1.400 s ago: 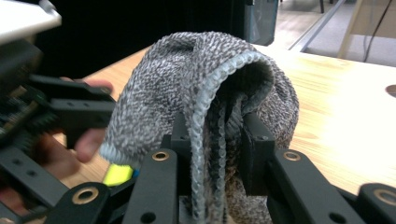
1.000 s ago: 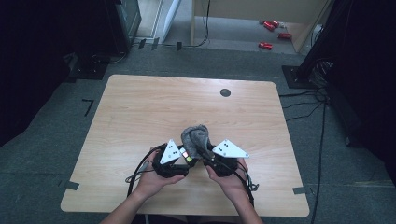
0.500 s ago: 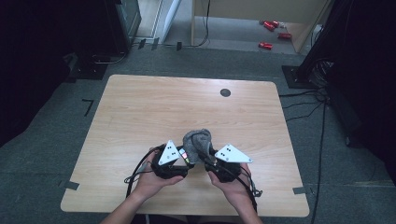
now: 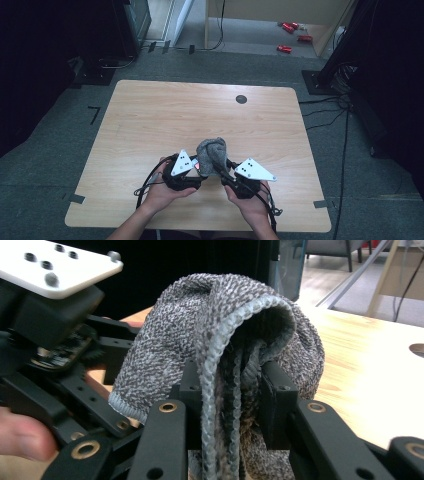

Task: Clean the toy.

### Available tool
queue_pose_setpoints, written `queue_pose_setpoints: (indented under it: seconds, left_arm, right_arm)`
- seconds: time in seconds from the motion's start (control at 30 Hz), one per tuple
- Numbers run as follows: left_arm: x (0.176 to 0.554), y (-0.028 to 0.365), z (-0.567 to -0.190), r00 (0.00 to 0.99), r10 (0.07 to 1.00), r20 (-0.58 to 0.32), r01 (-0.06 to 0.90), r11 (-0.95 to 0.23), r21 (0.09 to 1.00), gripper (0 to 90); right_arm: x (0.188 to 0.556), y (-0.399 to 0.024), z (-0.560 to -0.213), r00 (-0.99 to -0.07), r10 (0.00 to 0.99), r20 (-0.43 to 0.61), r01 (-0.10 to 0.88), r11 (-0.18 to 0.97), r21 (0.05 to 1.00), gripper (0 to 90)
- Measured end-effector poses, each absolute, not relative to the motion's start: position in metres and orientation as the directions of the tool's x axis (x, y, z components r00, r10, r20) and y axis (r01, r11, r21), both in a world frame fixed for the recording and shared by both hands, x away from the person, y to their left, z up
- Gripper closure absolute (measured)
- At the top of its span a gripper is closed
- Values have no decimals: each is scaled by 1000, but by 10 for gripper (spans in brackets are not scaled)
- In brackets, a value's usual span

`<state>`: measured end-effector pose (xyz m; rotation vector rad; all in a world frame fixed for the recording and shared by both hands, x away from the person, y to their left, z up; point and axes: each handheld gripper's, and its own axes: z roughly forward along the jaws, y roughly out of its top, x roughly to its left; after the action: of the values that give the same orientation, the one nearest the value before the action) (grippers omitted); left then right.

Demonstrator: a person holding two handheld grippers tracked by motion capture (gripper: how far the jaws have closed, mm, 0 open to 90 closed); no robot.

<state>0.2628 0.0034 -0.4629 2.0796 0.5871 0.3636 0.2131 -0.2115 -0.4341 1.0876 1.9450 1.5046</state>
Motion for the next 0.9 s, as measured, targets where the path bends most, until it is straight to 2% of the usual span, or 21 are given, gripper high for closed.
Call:
queue_pose_setpoints:
  seconds: [0.17, 0.33, 0.53, 0.73, 0.9]
  left_arm:
    - [261, 0, -463, 841, 535, 74, 254, -512, 821, 346]
    - [254, -5, -459, 833, 534, 142, 215, -550, 807, 347]
    - [253, -5, -459, 840, 529, 123, 226, -546, 807, 347]
    - [255, -4, -461, 841, 530, 113, 231, -539, 810, 347]
    - [257, 1, -459, 842, 532, 93, 245, -529, 812, 347]
  right_arm:
    - [204, -190, -438, -624, 781, 24, 281, 196, 940, 687]
    - [201, -173, -443, -662, 749, -13, 267, 253, 930, 692]
    - [212, -194, -444, -574, 818, 27, 320, 193, 927, 697]
    - [208, -185, -445, -637, 769, 49, 322, 208, 923, 694]
    - [215, -198, -443, -580, 811, 75, 350, 166, 922, 699]
